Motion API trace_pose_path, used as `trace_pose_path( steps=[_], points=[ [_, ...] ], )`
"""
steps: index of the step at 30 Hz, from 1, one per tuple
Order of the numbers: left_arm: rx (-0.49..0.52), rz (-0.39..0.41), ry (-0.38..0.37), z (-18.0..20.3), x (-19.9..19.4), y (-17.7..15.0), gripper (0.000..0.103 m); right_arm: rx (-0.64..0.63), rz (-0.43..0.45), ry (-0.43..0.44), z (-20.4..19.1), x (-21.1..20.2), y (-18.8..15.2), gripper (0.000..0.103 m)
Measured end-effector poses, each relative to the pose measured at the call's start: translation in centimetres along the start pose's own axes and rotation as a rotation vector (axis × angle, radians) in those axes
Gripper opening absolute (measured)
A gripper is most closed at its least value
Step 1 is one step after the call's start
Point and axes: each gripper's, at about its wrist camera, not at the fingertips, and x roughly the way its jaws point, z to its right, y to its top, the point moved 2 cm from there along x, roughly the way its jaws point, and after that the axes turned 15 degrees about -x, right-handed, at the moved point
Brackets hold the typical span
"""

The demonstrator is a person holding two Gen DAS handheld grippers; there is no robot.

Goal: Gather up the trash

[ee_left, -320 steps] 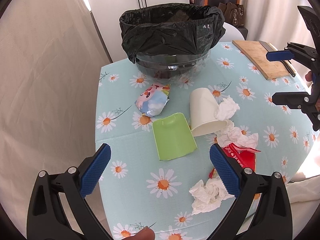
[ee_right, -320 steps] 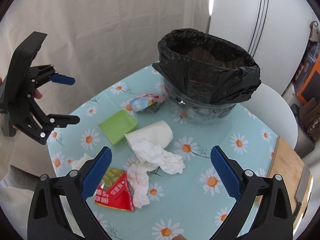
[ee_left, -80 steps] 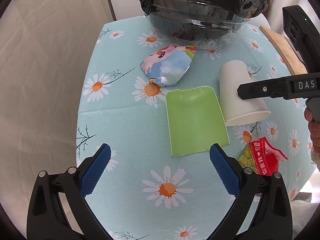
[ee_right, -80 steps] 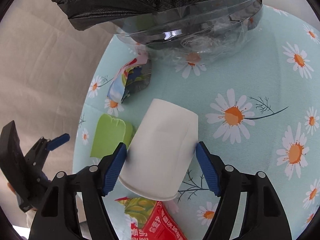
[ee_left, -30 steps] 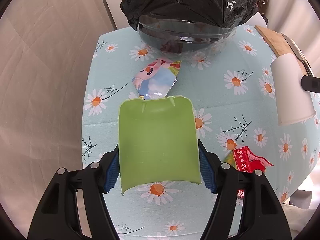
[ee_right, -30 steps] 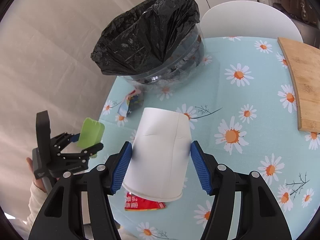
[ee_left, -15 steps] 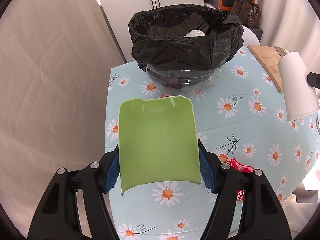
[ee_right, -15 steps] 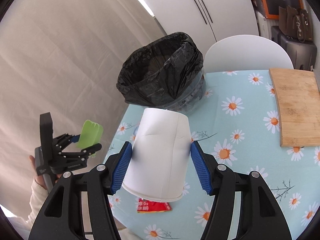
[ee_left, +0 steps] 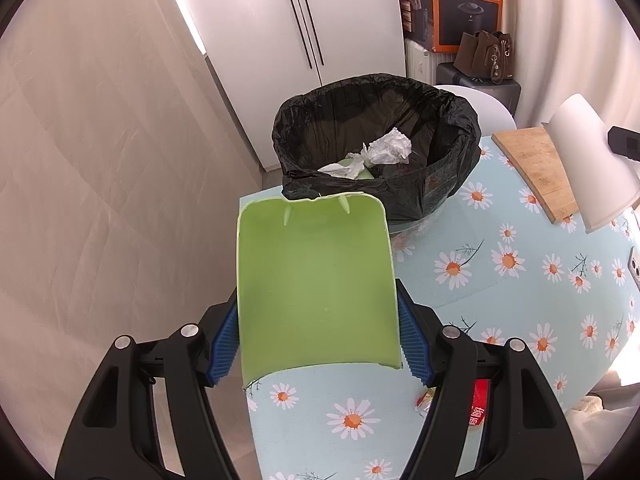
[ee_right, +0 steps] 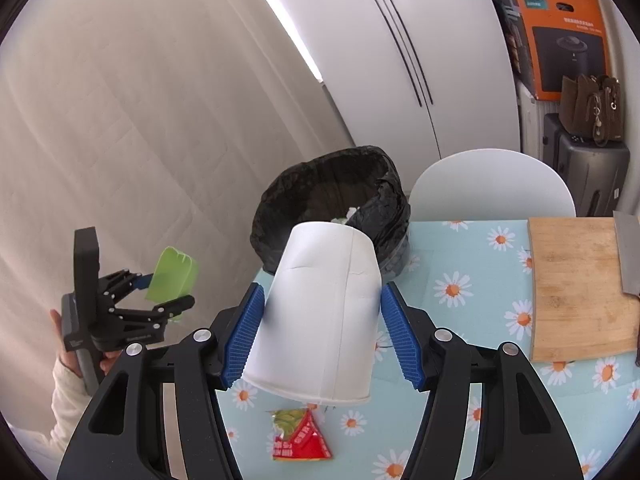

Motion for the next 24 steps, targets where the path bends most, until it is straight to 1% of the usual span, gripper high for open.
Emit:
trace_pose_path(
  steps=[2, 4, 6, 10, 13, 15, 17, 19, 21, 24],
  points=[
    [0.016, 0.010, -0.001, 0.2, 0.0, 0.7, 0.068, -0.010, 0.008, 0.002, 0.0, 0.4, 0.9, 0.054],
    [0.031, 0.018, -0.007, 0.3, 0.1, 1.5, 0.068, -0.014, 0.031, 0.021, -0.1, 0.6, 1.8, 0.042],
    [0.042, 0.021, -0.016, 0.6, 0.5, 2.3, 0.068, -0.008, 0.038, 0.041, 0.0, 1.2, 2.8, 0.041],
    [0.051, 0.017, -0.039, 0.9, 1.8, 3.8, 0.068, -0.028, -0.002, -0.004, 0.3, 3.6, 3.9, 0.041],
    [0.060, 0.015, -0.049, 1.0, 2.6, 4.7, 0.068, -0.027, -0.031, 0.015, 0.3, 5.1, 3.6, 0.041],
    [0.061, 0.017, -0.055, 1.0, 3.0, 5.1, 0.068, -0.030, -0.063, 0.011, 0.4, 6.0, 3.1, 0.042],
    [0.056, 0.018, -0.068, 1.0, 3.3, 5.5, 0.068, -0.037, -0.100, 0.002, 0.5, 6.9, 2.3, 0.044],
    [0.049, 0.020, -0.070, 1.0, 3.5, 5.7, 0.068, -0.037, -0.136, -0.004, 0.8, 7.8, 1.1, 0.058],
    [0.044, 0.019, -0.074, 1.0, 3.7, 5.8, 0.068, -0.038, -0.167, -0.006, 0.9, 8.5, -0.3, 0.066],
    [0.046, 0.016, -0.069, 1.1, 3.7, 5.5, 0.068, -0.039, -0.238, -0.007, 0.9, 9.5, -3.0, 0.070]
  ],
)
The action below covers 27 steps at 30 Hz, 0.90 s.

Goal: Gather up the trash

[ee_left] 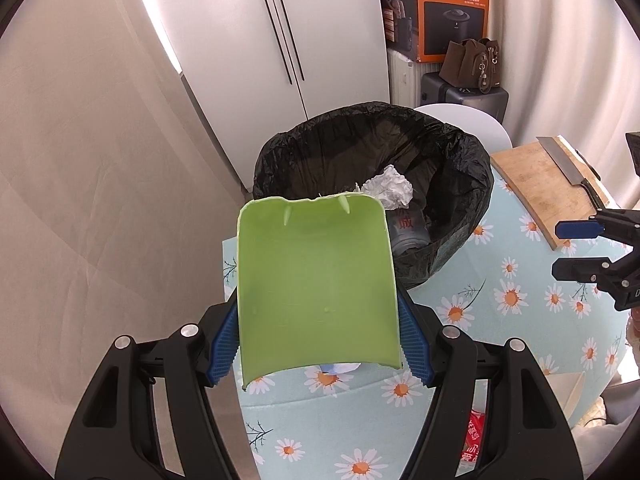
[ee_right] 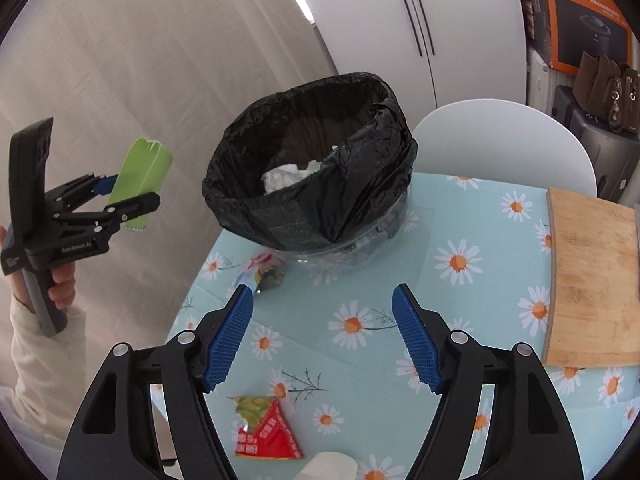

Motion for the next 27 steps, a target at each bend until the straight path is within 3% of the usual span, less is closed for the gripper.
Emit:
trace_pose_path(
  steps=[6, 14, 27],
  points=[
    [0.002, -0.003, 0.009, 0.3, -0.6, -1.1, 0.068, -0.008, -0.113, -0.002, -0.3, 1.2, -5.2, 0.074],
    [-0.004, 0.001, 0.011, 0.9, -1.7, -2.8, 0.068, 0.043, -0.213, 0.005, 0.3, -0.5, -11.6, 0.076],
    [-0.024, 0.002, 0.029, 1.5, -4.0, -6.5, 0.069, -0.170, -0.419, 0.084, -4.0, -1.0, -18.0, 0.078]
  ],
)
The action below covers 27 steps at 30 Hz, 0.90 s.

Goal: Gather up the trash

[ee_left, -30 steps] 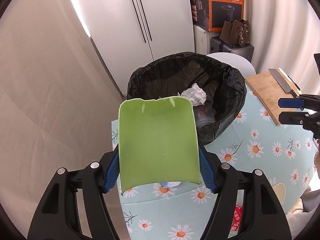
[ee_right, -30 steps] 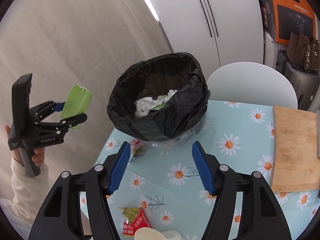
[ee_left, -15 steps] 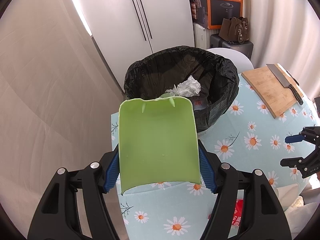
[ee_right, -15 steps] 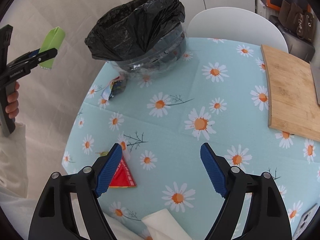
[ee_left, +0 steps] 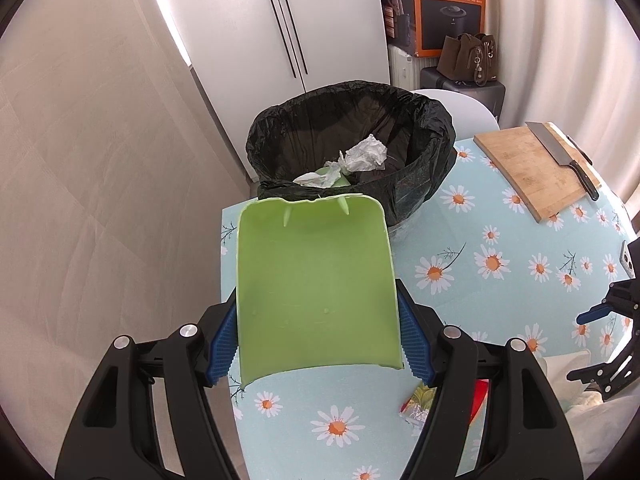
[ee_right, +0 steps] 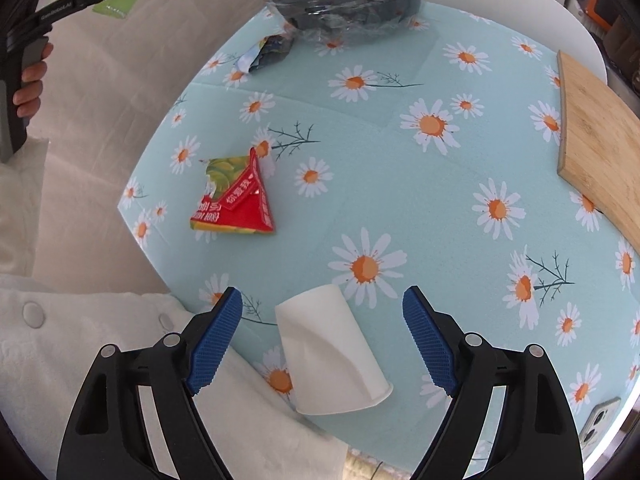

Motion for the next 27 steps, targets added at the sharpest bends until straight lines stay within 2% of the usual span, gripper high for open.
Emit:
trace_pose_path(
  steps=[6, 9, 11, 12, 13, 16, 20, 27],
  points=[
    [-0.008, -0.007, 0.020, -0.3, -1.1, -1.9, 0.069, -0.095, -0.088, 0.041, -2.5, 2.7, -0.7, 0.078],
    [-0.017, -0.011, 0.017, -0.5, -1.4, -2.6, 0.069, -0.135, -0.138, 0.025, -3.4, 4.5, -1.0, 0.077],
    [-0.023, -0.013, 0.017, -0.7, -1.7, -2.9, 0.069, -0.149, -0.166, 0.018, -3.6, 5.6, -1.2, 0.058],
    [-0.026, -0.014, 0.016, -0.8, -1.7, -3.0, 0.069, -0.155, -0.180, 0.021, -3.7, 6.1, -1.3, 0.045],
    [-0.028, -0.015, 0.016, -0.9, -1.8, -3.1, 0.069, -0.153, -0.178, 0.033, -3.7, 6.2, -1.3, 0.043],
    [-0.024, -0.015, 0.021, -0.9, -1.9, -3.2, 0.069, -0.154, -0.142, -0.016, -3.7, 5.5, -1.1, 0.038],
    [-0.018, -0.013, 0.014, -0.9, -1.9, -3.2, 0.069, -0.116, -0.088, -0.010, -3.0, 4.1, -0.5, 0.037],
    [-0.023, -0.012, -0.021, -1.2, -1.4, -2.3, 0.069, -0.020, 0.115, 0.118, -1.4, -0.3, 2.0, 0.037]
  ],
)
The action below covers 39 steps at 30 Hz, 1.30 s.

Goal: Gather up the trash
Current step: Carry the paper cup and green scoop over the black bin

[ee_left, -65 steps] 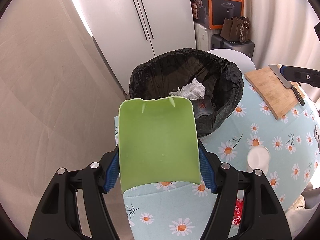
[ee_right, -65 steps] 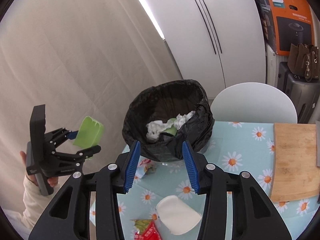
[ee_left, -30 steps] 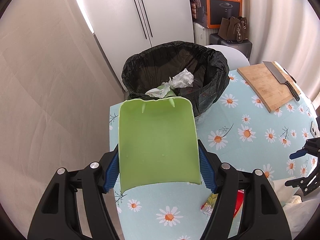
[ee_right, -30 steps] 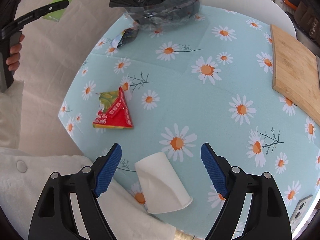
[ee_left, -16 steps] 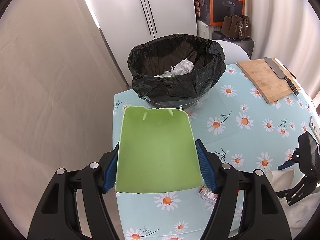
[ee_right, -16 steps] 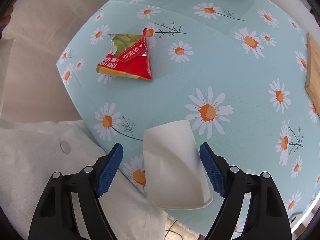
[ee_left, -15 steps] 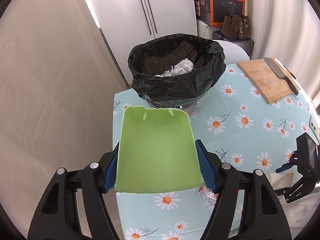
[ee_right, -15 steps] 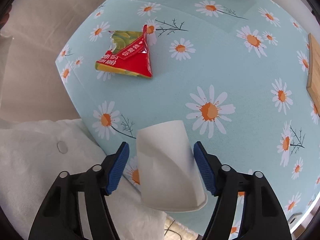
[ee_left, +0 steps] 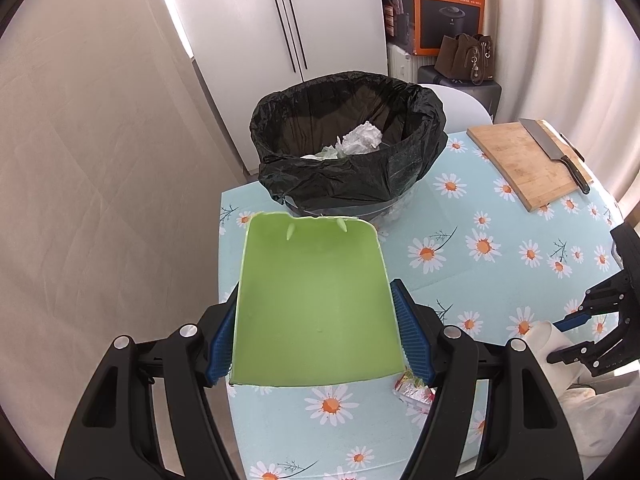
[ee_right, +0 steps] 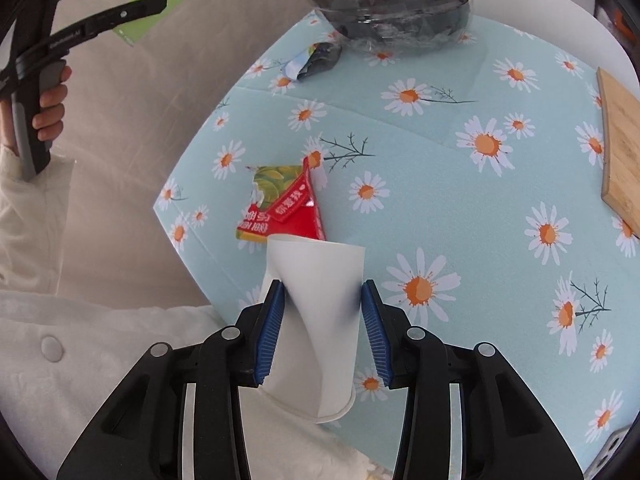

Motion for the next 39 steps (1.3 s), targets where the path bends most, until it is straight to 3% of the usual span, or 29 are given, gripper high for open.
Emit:
trace_pose_path(
  steps=[7, 25, 39],
  points=[
    [-0.012, 0.015, -0.023, -0.8, 0.2, 1.6, 0.069, 0.022, 0.177, -0.012, 1.2, -4.0, 3.8, 0.037],
    [0.012, 0.043, -0.018, -3.4, 1.5, 6.9, 0.069, -0.019, 0.463, -0.053, 5.0, -11.3, 14.1, 0.037],
    [0.127, 0.072, -0.140, -1.1, 5.8, 13.0, 0.069, -0.003, 0.548, -0.110, 8.7, -11.9, 22.3, 0.037]
  ],
)
